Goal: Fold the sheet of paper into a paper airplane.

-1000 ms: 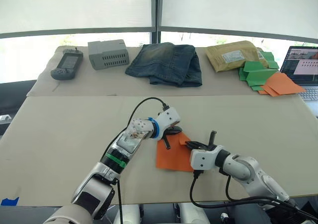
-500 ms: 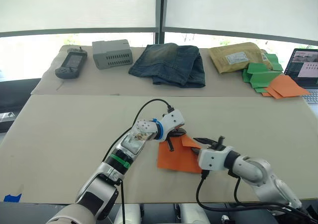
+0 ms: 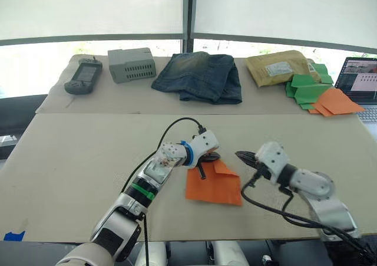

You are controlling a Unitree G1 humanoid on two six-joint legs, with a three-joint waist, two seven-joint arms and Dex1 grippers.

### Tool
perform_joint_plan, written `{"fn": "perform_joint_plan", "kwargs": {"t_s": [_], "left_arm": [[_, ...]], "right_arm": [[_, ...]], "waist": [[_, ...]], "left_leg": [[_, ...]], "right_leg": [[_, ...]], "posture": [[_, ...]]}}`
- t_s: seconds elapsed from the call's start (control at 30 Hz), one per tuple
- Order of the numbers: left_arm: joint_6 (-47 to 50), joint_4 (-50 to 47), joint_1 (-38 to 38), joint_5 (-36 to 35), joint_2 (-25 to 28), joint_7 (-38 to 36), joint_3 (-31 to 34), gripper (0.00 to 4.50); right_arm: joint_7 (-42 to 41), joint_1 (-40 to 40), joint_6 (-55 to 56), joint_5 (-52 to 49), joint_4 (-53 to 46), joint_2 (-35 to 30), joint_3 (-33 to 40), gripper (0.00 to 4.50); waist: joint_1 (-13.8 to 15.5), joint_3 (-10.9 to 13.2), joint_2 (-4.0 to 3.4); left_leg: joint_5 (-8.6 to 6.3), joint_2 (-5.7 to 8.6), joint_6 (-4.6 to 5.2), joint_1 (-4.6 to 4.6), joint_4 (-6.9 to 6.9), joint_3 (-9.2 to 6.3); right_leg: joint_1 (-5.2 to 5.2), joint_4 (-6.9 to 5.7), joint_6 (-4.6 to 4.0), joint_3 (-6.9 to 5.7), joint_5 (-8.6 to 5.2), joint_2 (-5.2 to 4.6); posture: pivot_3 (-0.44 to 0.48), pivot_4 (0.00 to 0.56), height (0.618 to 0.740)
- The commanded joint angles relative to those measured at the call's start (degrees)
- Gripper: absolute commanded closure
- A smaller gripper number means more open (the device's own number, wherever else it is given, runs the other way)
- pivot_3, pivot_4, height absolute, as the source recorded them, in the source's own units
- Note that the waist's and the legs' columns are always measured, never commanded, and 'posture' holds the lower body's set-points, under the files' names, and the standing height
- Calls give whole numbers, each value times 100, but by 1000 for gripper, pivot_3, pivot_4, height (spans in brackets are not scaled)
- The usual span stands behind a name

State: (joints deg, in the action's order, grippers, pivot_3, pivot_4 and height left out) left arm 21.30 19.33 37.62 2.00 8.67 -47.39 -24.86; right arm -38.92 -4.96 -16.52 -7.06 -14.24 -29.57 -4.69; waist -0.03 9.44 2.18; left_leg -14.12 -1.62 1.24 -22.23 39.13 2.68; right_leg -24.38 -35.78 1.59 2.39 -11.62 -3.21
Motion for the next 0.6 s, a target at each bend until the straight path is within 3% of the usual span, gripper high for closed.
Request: {"fn": "perform_joint_plan", "kwargs": {"t_s": [0.03, 0.3, 0.6], "left_arm": [[117, 122, -117, 107, 76, -52, -99, 4500], [109, 49, -193, 94, 238, -93, 0, 4500], [-19, 301, -55, 127, 196, -97, 38, 4500]], "right_arm": [[84, -102, -307, -81, 199, 133, -56, 4443], [151, 119, -574, -50, 482, 180, -216, 4443], [-105, 1266, -443, -226, -152, -291, 7, 4443]], "waist": [[3, 0, -1], [-50, -5, 0], [-38, -72, 20]], "left_leg": [[-1, 1, 2, -4, -1, 0], [-4, 1, 7, 2, 0, -3], [-5, -1, 6, 8, -7, -8]], "right_leg": [[-2, 1, 0, 0, 0, -1], [6, 6, 9, 1, 0, -3], [10, 6, 8, -2, -7, -3]], "posture": [[0, 150, 722], [0, 150, 722], [0, 150, 722]]}}
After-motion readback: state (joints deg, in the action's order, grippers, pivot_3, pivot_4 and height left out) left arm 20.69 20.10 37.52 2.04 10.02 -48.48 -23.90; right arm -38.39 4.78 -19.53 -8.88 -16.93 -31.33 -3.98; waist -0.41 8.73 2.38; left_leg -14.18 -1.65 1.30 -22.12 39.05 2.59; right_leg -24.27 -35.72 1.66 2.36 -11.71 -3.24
